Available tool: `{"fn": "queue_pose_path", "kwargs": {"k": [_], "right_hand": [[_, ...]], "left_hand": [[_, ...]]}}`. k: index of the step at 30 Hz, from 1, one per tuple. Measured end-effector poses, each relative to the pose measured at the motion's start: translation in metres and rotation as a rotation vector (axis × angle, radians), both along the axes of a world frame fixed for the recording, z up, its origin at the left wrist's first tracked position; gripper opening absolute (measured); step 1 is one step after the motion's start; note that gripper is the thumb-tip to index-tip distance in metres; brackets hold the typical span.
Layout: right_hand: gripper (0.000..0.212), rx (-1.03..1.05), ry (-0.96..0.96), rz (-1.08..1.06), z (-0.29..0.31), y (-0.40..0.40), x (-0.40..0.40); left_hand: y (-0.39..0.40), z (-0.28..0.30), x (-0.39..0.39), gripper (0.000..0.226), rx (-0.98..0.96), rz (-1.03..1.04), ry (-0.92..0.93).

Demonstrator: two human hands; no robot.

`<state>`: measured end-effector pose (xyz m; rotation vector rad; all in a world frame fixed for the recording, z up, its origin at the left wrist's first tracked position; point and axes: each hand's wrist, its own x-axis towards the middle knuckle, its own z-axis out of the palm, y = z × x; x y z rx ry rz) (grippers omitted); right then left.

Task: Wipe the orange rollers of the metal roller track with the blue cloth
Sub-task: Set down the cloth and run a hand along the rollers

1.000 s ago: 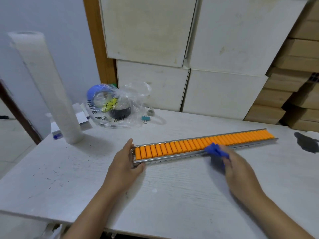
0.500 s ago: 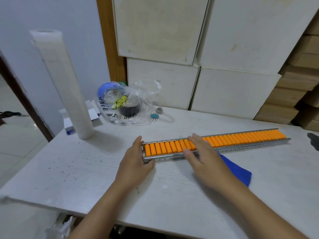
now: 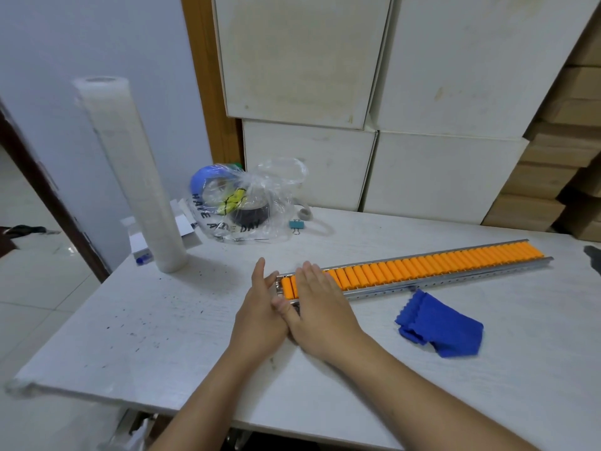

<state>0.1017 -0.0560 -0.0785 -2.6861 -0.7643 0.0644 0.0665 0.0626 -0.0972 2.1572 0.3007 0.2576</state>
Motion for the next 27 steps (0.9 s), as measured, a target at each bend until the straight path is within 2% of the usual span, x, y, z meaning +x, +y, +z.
{"fn": "queue_pose_path", "kwargs": {"k": [2,6,9,13,18,22,27], "right_hand": [[0.09,-0.008,0.013,0.063,0.003,0.006,-0.003],[0.1,-0.008,0.045,0.226,0.008,0.011,-0.008],[0.095,0.087,0.118,0.27,0.017,0.004,-0.007],[0.074,0.256,0.082,0.015,0.026,-0.047,0.021],[0.084,0.121,0.057,-0.345,0.011,-0.118,0.059],[0.09,0.004,0.003,-0.344,-0.002,-0.12,0.058],[0.088,-0.003,-0.052,-0.182,-0.003,-0.089,0.038]], "left_hand": [[0.0,0.0,-0.001,0.091,-0.017,-0.017,-0.013],[0.003,-0.005,0.002,0.109,-0.049,-0.057,-0.026],[0.003,-0.005,0.003,0.109,-0.025,-0.054,-0.007],[0.0,0.0,0.0,0.103,-0.022,-0.001,-0.02],[0.001,0.0,-0.001,0.1,0.01,-0.016,-0.013],[0.001,0.001,-0.001,0.098,0.019,-0.017,-0.005],[0.0,0.001,-0.001,0.094,0.047,-0.005,0.0]]}}
